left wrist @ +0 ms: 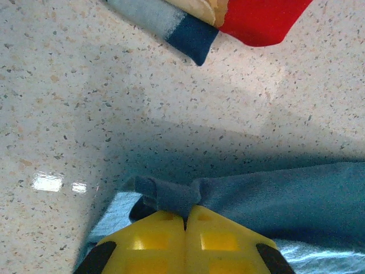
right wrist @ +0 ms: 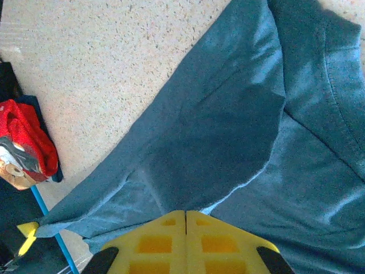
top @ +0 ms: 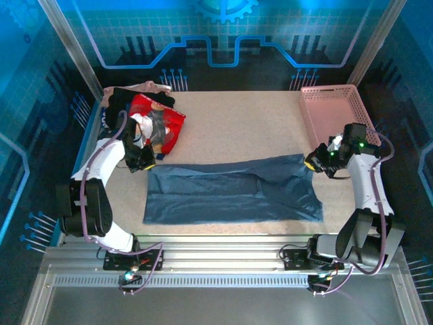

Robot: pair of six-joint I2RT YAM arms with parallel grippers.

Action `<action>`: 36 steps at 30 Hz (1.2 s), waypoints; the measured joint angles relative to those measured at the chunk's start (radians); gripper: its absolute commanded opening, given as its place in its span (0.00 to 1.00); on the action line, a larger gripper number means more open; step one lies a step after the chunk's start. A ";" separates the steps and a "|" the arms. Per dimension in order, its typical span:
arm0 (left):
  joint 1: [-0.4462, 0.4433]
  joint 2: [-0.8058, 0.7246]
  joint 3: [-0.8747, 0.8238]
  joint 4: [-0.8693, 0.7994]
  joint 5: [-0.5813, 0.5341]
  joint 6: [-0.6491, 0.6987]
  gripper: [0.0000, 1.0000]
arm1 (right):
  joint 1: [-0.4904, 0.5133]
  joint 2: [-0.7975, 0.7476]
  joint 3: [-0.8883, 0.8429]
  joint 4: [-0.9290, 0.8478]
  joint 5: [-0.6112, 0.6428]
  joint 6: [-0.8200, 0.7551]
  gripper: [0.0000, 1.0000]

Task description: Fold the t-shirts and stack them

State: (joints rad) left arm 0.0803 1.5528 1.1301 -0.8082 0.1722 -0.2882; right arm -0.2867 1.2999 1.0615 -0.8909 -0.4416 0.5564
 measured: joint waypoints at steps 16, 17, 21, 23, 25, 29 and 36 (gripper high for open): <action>0.000 0.023 -0.070 0.031 -0.019 -0.002 0.28 | -0.001 -0.021 -0.063 -0.006 0.000 0.001 0.00; 0.000 0.023 -0.074 0.031 -0.019 -0.005 0.28 | -0.001 -0.021 -0.067 -0.006 0.000 0.001 0.00; 0.000 0.023 -0.087 0.035 -0.019 -0.017 0.31 | -0.001 -0.021 -0.070 -0.006 0.000 0.001 0.00; 0.000 0.023 -0.087 0.036 -0.018 -0.022 0.32 | -0.001 -0.021 -0.070 -0.006 0.000 0.001 0.00; 0.000 0.023 -0.088 0.036 -0.018 -0.026 0.34 | -0.001 -0.021 -0.070 -0.006 0.000 0.001 0.00; 0.000 0.032 -0.110 0.039 -0.018 -0.030 0.34 | -0.001 -0.021 -0.070 -0.006 0.000 0.001 0.00; 0.000 0.082 -0.117 0.055 -0.014 -0.060 0.29 | -0.001 -0.021 -0.070 -0.006 0.000 0.001 0.00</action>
State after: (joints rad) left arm 0.0803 1.6344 1.0134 -0.7532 0.1577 -0.3485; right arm -0.2874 1.2793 0.9916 -0.8970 -0.4412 0.5575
